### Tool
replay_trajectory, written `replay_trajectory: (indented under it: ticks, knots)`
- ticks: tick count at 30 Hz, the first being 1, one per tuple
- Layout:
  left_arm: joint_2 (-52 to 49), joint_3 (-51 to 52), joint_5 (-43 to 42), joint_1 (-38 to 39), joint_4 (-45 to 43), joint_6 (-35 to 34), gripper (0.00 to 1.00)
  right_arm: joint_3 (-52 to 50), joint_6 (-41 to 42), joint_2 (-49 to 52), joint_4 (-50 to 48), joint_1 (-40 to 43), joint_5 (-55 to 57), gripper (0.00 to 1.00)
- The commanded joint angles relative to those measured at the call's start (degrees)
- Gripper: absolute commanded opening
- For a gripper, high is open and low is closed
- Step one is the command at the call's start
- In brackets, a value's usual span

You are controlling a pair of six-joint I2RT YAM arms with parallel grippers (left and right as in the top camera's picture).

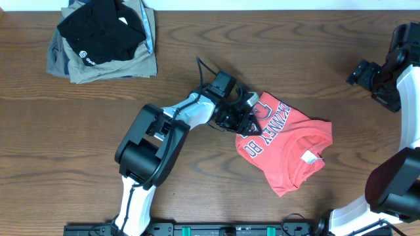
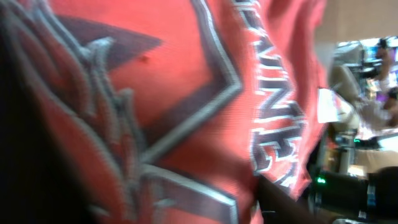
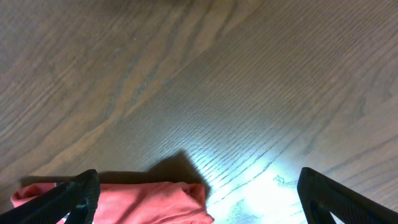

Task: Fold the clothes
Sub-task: 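Grasp the folded red shirt's left edge with the left gripper, then carry the red shirt with the left gripper onto the clothes stack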

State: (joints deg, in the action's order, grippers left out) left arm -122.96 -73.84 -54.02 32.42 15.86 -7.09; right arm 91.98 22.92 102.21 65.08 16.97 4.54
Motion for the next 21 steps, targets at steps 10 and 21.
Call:
replay_trajectory:
  ticks: [10,21]
  knots:
    - [-1.44,0.11,13.81,-1.49,0.07,-5.33,0.06,0.52,-0.72,-0.09,0.04,-0.44,0.39,0.99]
    - [-1.44,-3.67,38.16,-10.95,7.32,5.77,0.06,0.52,-0.7,-0.09,0.04,-0.44,0.39,0.99]
